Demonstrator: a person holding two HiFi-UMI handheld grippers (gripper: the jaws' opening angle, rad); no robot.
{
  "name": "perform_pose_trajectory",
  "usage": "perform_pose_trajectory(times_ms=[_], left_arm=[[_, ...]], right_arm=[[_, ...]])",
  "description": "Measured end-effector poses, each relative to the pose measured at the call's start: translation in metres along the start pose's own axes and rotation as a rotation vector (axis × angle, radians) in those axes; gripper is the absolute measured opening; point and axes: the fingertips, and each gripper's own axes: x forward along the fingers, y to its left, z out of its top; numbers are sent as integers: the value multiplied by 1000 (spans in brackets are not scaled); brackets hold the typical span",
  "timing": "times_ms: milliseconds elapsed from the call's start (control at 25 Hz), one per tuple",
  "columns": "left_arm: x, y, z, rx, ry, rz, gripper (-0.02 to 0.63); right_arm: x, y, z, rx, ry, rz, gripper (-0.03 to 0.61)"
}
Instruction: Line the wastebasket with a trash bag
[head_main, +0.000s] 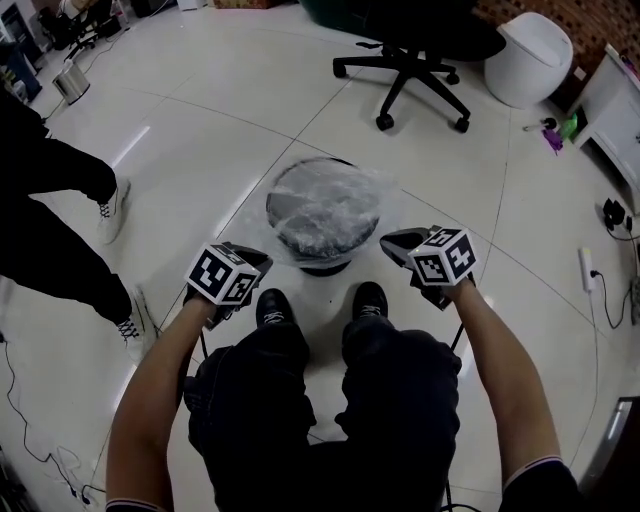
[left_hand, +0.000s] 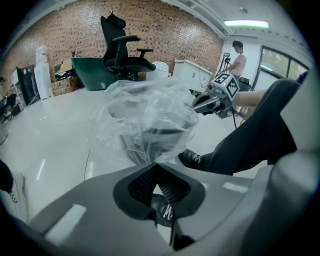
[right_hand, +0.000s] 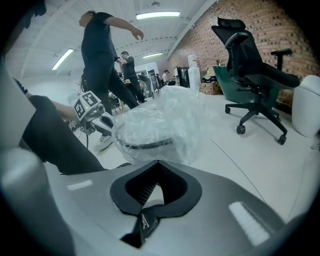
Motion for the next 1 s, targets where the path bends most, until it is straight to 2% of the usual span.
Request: perform_pose_trajectory(times_ms=[200,680,1000], left_arm=[[24,15,-3,-63,-19,10,11],[71,38,-17,-155,-21,2,12],[81,41,-12,-165,-1,-10,12]], right_arm=[[16,-17,-7,46,4,-20,2],[51,-45,-21,99,25,-23,2],[64,-49,-23,127,26,-20,2]])
